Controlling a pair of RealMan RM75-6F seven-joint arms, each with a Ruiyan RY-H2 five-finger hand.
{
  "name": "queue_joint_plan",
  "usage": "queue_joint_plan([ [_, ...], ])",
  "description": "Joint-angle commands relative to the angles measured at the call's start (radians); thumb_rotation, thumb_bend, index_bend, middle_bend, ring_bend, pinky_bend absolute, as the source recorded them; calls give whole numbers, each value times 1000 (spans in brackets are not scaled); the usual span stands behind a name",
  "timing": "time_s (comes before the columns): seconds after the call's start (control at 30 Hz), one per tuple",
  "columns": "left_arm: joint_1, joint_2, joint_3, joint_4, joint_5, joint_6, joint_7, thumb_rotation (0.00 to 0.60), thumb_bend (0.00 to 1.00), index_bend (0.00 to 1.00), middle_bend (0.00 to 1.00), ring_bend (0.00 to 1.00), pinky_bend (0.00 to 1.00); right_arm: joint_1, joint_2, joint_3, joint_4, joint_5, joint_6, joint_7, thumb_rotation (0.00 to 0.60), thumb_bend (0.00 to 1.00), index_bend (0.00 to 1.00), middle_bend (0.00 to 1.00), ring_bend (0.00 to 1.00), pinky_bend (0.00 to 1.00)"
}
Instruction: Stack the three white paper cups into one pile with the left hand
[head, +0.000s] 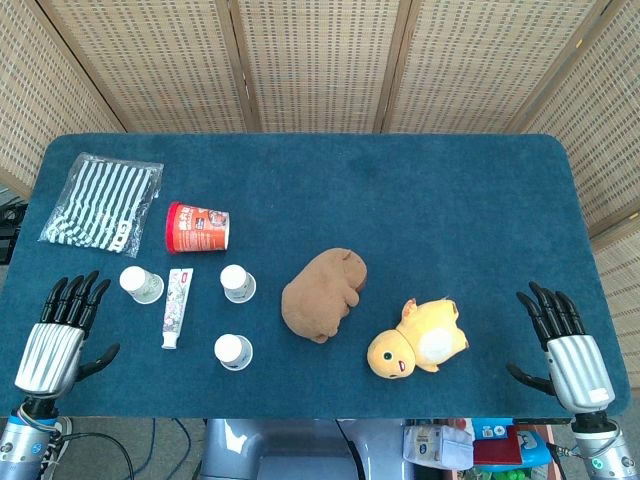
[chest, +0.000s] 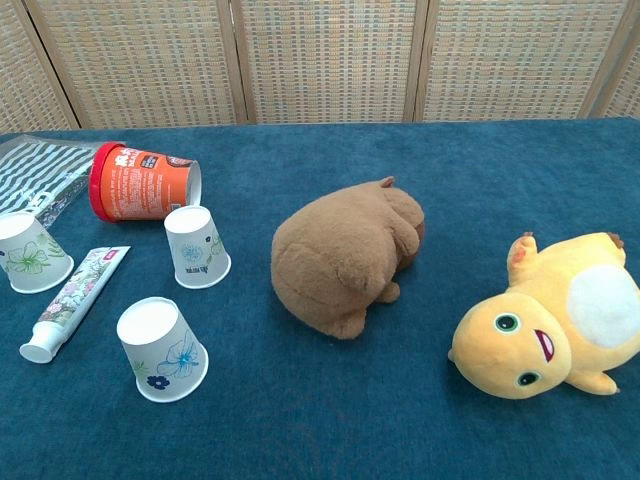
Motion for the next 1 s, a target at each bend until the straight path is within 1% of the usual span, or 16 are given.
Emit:
queue_joint_plan([
  [0.03,0,0,0,0,-2,-1,-3,600,230,0,0,0,0,0,1,-1,0,-1,0,1,600,47,0,0,0,0],
  [0.4,-3,9,-2,0,-12,-9,-29,600,230,0,0,0,0,2,-4,-5,-7,-9,-5,-16,600,48,0,0,0,0],
  [0.73,-6,12,1,-10,-19,-23,-28,600,230,0,0,0,0,4,-6,-6,-2,-4,-13,-16,600,47,0,0,0,0],
  [0.9,-14,26,0,-25,-33,-44,-36,600,231,0,0,0,0,5,-7,-4,3,-1,-15,-9,600,48,0,0,0,0],
  [1.0,-32,54,-11,-37,-51,-75,-33,600,231,6,0,0,0,6,-8,-4,5,3,-20,-9,600,48,0,0,0,0],
])
